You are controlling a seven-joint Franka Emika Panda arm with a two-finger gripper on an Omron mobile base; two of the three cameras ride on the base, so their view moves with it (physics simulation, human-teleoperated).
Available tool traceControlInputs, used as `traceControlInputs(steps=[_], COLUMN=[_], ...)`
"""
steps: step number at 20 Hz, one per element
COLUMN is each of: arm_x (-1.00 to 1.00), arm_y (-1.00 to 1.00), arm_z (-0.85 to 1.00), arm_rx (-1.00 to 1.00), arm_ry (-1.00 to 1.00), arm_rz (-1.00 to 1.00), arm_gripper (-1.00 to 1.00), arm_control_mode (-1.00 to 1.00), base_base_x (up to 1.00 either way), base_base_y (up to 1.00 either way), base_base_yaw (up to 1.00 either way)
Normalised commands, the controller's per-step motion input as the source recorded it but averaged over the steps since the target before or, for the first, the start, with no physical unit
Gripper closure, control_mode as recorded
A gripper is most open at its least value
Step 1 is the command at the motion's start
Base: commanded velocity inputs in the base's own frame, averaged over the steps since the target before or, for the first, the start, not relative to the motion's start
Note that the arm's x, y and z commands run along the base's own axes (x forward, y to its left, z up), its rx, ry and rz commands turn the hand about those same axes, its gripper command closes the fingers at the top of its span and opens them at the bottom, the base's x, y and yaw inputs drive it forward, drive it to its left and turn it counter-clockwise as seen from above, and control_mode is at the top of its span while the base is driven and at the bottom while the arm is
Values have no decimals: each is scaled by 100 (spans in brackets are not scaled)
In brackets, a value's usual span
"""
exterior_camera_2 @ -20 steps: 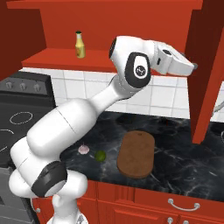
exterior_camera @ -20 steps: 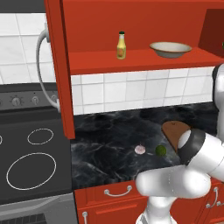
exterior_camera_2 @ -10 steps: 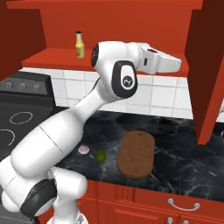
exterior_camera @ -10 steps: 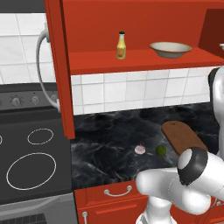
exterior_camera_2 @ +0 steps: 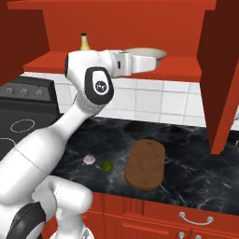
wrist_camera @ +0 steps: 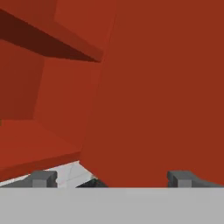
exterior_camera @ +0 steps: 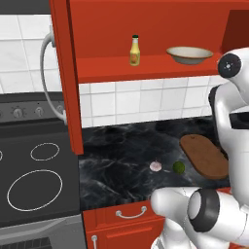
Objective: Open the cabinet. Place the bowl and condiment on the counter. Then place the lime and garlic on the cutting board.
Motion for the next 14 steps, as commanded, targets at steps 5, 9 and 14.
traceControlInputs(steps=[5,9,14], arm_x=[-7,-15,-11], arm_y=[7,3,0], arm_z=[-4,8,5], arm_rx=[-2,1,27], arm_ry=[11,-5,-12], arm_rz=[0,5,24], arm_gripper=[-100,-100,-100], arm_control_mode=[-100,-100,-100], base_base_x=[0,0,0], base_base_y=[0,0,0], base_base_yaw=[0,0,0])
